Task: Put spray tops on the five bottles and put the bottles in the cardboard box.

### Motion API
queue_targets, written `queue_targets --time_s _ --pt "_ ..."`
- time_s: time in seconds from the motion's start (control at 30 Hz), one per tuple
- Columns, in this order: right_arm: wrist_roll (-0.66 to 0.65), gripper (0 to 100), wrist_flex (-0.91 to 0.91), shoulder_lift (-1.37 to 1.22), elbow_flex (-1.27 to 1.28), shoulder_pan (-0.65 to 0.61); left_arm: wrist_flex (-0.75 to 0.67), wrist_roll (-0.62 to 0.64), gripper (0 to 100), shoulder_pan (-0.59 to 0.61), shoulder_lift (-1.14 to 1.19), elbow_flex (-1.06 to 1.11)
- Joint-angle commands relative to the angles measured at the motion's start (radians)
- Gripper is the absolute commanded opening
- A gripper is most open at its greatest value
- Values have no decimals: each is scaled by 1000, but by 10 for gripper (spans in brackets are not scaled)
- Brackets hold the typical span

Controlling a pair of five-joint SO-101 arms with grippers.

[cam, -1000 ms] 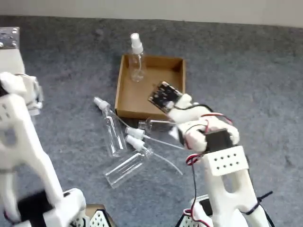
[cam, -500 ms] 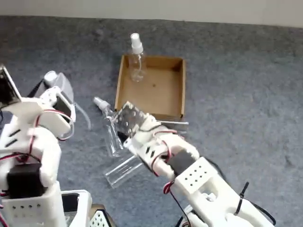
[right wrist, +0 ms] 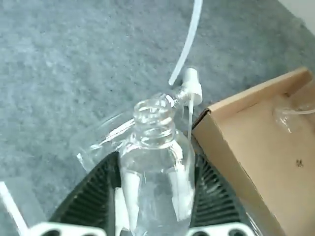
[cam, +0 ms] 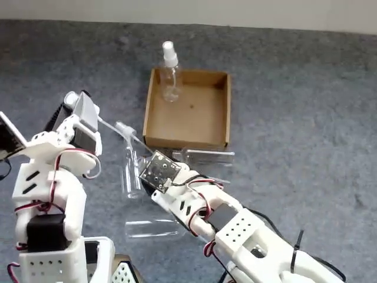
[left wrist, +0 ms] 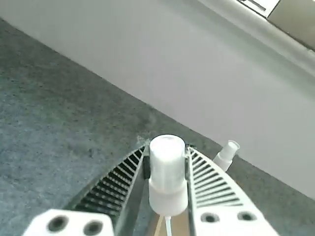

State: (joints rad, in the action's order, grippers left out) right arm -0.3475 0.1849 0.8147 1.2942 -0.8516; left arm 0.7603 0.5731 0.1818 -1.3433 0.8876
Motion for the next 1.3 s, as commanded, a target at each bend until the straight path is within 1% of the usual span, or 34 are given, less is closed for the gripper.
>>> queue_targets --time_s 0.0,0.17,0.3,0.43,0.5,0.67,0.83,0.87,0.93,1.03,1.1,1.17,1.27 --pt "5 5 -24 19 -12 -12 -20 11 4 -25 -68 -4" --pt "9 5 -24 13 -12 -12 51 11 4 -31 -176 -8" --pt "9 5 -24 19 -10 -12 101 0 5 -87 -231 -1" --pt "11 5 -24 19 -10 -10 103 -40 5 -113 -232 61" --pt "11 5 -24 19 -10 -7 103 -40 5 -113 -232 93" --pt "11 5 -24 21 -12 45 101 -40 5 -117 -232 105" --pt "11 5 -24 21 -15 48 101 -40 5 -117 -231 114" --pt "11 5 -24 21 -15 51 95 -41 5 -119 -231 128" --pt "11 5 -24 21 -16 53 40 -61 5 -136 -231 173" --pt "15 5 -24 21 -19 45 -101 -130 5 -226 -231 292" --pt "58 5 -22 22 -35 51 -166 -172 5 -274 -231 344" --pt "98 5 -18 22 -67 56 -176 -199 4 -292 -231 355" --pt "107 5 -18 22 -96 61 -180 -207 4 -289 -231 358"
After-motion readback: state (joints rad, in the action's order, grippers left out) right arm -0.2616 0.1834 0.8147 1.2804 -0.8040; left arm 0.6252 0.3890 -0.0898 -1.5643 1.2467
